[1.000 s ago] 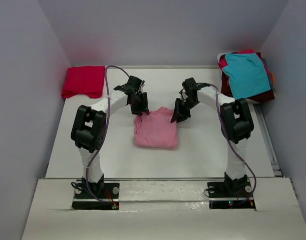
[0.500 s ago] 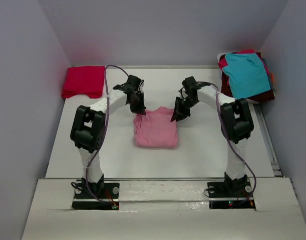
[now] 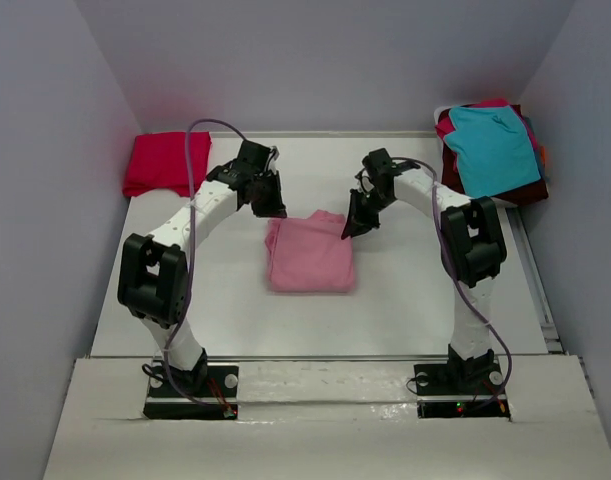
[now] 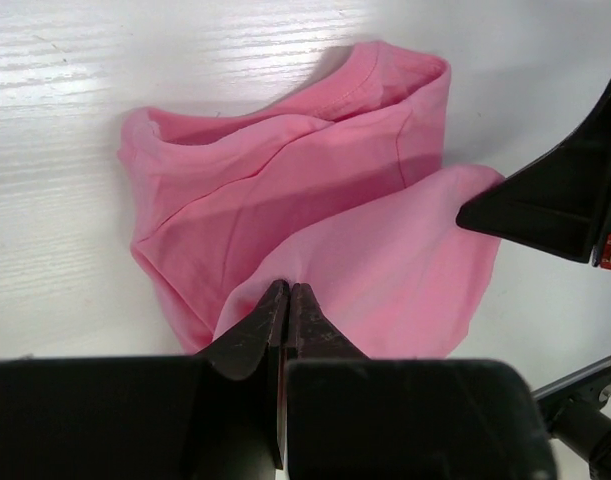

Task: Fold and stack the t-shirts
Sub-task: Fold the tshirt

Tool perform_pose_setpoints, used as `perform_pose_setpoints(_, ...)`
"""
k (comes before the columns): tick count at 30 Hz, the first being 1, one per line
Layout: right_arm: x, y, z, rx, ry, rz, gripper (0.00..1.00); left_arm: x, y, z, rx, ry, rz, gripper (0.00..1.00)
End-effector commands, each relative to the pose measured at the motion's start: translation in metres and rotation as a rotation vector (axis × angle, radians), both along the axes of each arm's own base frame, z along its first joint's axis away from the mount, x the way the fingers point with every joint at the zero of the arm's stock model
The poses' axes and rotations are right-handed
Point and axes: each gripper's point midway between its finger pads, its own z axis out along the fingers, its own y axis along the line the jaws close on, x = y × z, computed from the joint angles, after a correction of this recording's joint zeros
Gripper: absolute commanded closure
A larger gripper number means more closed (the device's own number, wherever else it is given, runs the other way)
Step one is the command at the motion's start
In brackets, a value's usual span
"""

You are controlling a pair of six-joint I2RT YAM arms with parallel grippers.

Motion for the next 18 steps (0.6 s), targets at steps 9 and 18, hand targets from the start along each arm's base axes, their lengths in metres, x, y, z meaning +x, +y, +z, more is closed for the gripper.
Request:
perform_pose_setpoints(9,0.034,0.008,0.066,0.037,-0.249,0.05,0.9,-0.008,0.012,0.004,0.023,-0.003,0.032,0.94)
perform_pose_setpoints(18,0.056,0.021,0.069,0.083,-0.297,0.089,0.9,-0.007,0.014,0.003,0.032,0.0,0.05,0.94)
